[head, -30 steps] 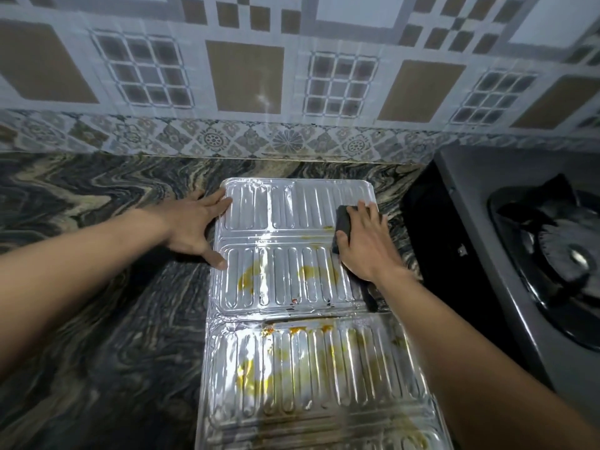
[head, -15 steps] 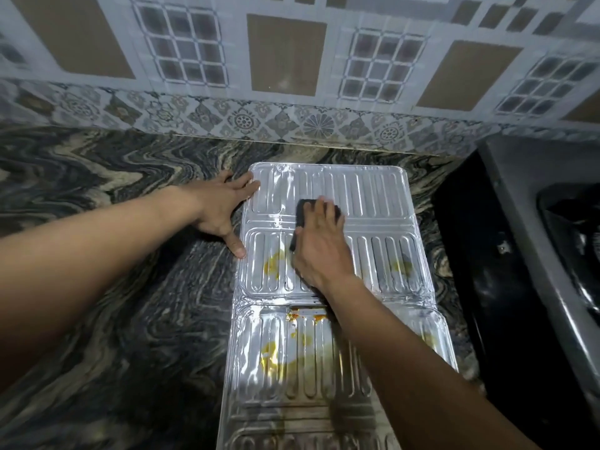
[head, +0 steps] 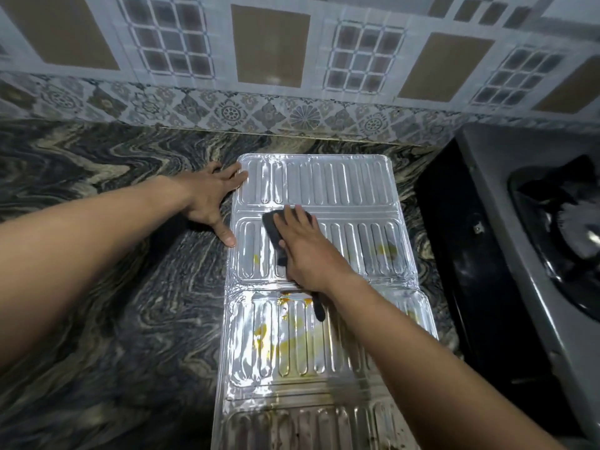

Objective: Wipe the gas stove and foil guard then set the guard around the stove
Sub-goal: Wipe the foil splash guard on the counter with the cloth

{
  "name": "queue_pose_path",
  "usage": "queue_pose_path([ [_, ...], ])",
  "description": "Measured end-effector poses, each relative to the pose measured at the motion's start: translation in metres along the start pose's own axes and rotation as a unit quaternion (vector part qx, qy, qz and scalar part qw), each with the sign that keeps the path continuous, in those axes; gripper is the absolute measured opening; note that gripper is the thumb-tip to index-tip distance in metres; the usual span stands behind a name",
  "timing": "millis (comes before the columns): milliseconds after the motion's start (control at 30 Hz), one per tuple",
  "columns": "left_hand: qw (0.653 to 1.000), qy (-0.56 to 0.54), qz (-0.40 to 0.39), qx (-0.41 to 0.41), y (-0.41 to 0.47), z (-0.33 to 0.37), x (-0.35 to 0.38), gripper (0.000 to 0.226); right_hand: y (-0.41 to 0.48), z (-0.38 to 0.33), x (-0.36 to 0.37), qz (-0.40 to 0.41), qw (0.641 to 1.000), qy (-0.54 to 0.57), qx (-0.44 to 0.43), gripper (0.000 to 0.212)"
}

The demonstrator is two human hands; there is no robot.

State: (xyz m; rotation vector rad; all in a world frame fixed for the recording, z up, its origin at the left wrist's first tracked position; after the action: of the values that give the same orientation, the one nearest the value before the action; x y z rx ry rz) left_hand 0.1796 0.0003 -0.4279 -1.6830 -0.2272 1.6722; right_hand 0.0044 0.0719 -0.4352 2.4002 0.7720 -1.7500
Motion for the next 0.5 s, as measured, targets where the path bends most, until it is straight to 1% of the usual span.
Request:
queue_pose_path([
  [100,1.000,-0.001,0.003,-0.003,-0.001,0.001,-0.001,0.160,-0.002,0.049,-0.016,0.016,0.997,0.014,0.072,0.070],
  [200,1.000,-0.005,0.001,-0.006,-0.003,0.003,-0.001,0.161,-0.015,0.102,-0.029,0.050,0.989,0.006,0.141,0.072],
  [300,1.000,0.002,0.013,-0.003,-0.008,0.007,-0.004,0.161,-0.033,0.136,-0.039,0.073,0.976,0.027,0.202,0.067],
  [333,1.000,0.015,0.024,0.001,-0.010,0.010,-0.006,0.158,-0.039,0.141,-0.041,0.078,0.972,0.042,0.217,0.067],
  [400,0.997,0.049,0.048,0.019,-0.017,0.018,-0.007,0.144,-0.046,0.143,-0.041,0.078,0.968,0.062,0.229,0.063],
  [467,0.994,0.078,0.066,0.037,-0.026,0.027,-0.003,0.125,-0.048,0.142,-0.040,0.073,0.968,0.050,0.235,0.057],
  [500,0.995,0.066,0.061,0.042,-0.030,0.030,0.002,0.121,-0.048,0.141,-0.039,0.071,0.968,0.045,0.236,0.056],
])
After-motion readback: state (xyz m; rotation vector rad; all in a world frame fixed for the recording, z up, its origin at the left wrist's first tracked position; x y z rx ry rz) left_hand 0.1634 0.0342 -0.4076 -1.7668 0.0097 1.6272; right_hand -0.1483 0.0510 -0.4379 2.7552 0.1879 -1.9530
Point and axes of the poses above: each hand's wrist, its own y-axis towards the middle knuckle, its own x-axis out of the palm, z = x × y, the point moved 8 cm from there along y, towards the middle knuckle, and after that the axes turned 9 degrees about x, right-handed, at the moved point
